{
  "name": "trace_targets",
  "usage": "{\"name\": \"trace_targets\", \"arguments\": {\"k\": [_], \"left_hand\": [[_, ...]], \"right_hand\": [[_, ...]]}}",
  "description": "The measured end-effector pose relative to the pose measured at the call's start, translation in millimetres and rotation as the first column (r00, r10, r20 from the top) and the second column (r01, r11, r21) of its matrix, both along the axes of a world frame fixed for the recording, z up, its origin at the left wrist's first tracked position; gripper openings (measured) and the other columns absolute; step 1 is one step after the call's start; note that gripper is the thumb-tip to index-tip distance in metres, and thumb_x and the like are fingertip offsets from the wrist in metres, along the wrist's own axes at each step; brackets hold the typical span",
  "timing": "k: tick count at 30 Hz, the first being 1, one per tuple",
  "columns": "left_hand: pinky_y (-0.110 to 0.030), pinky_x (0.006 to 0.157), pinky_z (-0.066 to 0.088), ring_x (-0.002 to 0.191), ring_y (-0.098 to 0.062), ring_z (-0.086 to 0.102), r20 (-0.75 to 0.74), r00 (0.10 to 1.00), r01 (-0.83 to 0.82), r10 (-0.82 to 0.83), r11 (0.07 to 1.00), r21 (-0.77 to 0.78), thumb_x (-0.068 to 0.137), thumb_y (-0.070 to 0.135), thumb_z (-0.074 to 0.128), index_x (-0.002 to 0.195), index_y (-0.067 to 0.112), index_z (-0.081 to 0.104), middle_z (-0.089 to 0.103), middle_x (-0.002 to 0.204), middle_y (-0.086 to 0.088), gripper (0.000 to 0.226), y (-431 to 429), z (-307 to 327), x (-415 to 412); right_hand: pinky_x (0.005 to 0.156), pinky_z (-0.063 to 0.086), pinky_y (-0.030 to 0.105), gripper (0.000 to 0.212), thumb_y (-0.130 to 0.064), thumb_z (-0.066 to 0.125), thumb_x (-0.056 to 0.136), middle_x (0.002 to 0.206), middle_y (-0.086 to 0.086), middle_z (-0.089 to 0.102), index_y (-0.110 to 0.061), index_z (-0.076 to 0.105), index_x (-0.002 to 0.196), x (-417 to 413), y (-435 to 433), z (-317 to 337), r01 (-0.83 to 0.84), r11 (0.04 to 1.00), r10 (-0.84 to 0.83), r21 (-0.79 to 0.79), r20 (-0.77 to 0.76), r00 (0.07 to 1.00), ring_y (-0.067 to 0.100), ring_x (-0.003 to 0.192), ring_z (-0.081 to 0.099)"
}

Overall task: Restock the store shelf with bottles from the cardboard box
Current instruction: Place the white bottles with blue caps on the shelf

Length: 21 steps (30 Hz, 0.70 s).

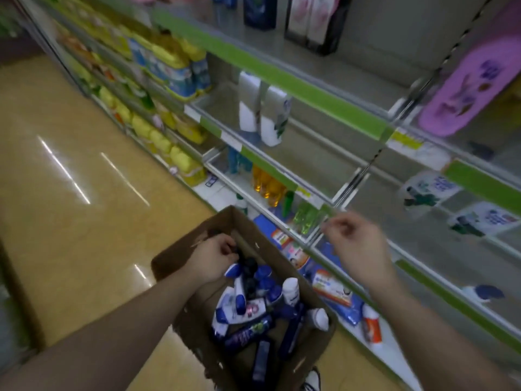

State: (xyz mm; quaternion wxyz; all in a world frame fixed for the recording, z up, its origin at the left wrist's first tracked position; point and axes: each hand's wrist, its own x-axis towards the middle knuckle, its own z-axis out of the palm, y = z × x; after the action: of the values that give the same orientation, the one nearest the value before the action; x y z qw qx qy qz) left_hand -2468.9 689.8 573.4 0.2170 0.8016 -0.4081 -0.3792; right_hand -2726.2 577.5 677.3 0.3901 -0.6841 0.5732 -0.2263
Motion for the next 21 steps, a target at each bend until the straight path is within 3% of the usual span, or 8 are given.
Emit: {"name": "trace_targets", "arguments": {"k": [2,6,8,11,16,21], "left_hand": [[-0.029,0.084,0.048,0.099,-0.021,0.064,0.030,0.995,0.092,-0.095,0.992,0.084,0.087,0.026,0.070,0.116,0.017,0.063,0.068,0.101,-0.001,0.031,-3,-22,0],[-0.029,0.089,0.049,0.108,-0.023,0.063,0.070,0.972,0.209,-0.223,0.963,0.168,0.087,0.034,0.066,0.123,0.018,0.061,0.065,0.119,-0.003,0.039,-13,-59,0],[-0.029,0.090,0.045,0.116,-0.026,0.059,0.125,0.942,0.289,-0.310,0.944,0.162,0.085,0.037,0.066,0.123,0.019,0.061,0.062,0.125,-0.005,0.043,-20,-79,-1],[-0.032,0.086,0.042,0.117,-0.031,0.052,0.189,0.879,0.405,-0.438,0.895,0.186,0.083,0.037,0.064,0.117,0.020,0.061,0.057,0.122,-0.008,0.038,-29,-104,-8],[-0.046,0.109,0.032,0.133,-0.028,0.037,0.351,0.690,0.585,-0.633,0.773,0.243,0.086,0.037,0.057,0.140,0.024,0.049,0.047,0.143,-0.002,0.056,-55,-135,-17],[-0.049,0.115,0.024,0.136,-0.027,0.033,0.376,0.478,0.705,-0.794,0.602,0.375,0.086,0.036,0.059,0.146,0.026,0.042,0.047,0.146,0.000,0.063,-77,-162,-26]], "right_hand": [[0.060,0.050,0.027,0.008,-0.031,0.072,0.086,0.072,-0.006,0.069,-0.026,0.068,0.090,22,15,-49,-0.065,0.989,0.079,0.130,-0.103,0.992,0.012,0.069,0.066],[0.074,0.052,0.029,0.034,-0.039,0.068,0.087,0.094,-0.005,0.071,-0.027,0.063,0.118,54,35,-128,-0.125,0.931,0.234,0.344,-0.296,0.926,0.018,0.086,0.065],[0.084,0.054,0.033,0.043,-0.038,0.065,0.088,0.112,0.000,0.071,-0.026,0.058,0.129,63,41,-157,-0.151,0.903,0.316,0.403,-0.382,0.869,0.024,0.101,0.066],[0.088,0.053,0.038,0.044,-0.036,0.063,0.088,0.126,0.007,0.064,-0.023,0.056,0.129,74,48,-194,-0.167,0.891,0.383,0.423,-0.498,0.778,0.030,0.113,0.062],[0.093,0.046,0.041,0.045,-0.041,0.061,0.092,0.137,0.006,0.047,-0.019,0.050,0.129,89,48,-243,-0.202,0.899,0.417,0.388,-0.621,0.664,0.033,0.123,0.052],[0.106,0.040,0.041,0.047,-0.036,0.060,0.093,0.138,0.004,0.048,-0.018,0.049,0.135,87,48,-278,-0.240,0.900,0.434,0.365,-0.682,0.588,0.028,0.130,0.046]]}}
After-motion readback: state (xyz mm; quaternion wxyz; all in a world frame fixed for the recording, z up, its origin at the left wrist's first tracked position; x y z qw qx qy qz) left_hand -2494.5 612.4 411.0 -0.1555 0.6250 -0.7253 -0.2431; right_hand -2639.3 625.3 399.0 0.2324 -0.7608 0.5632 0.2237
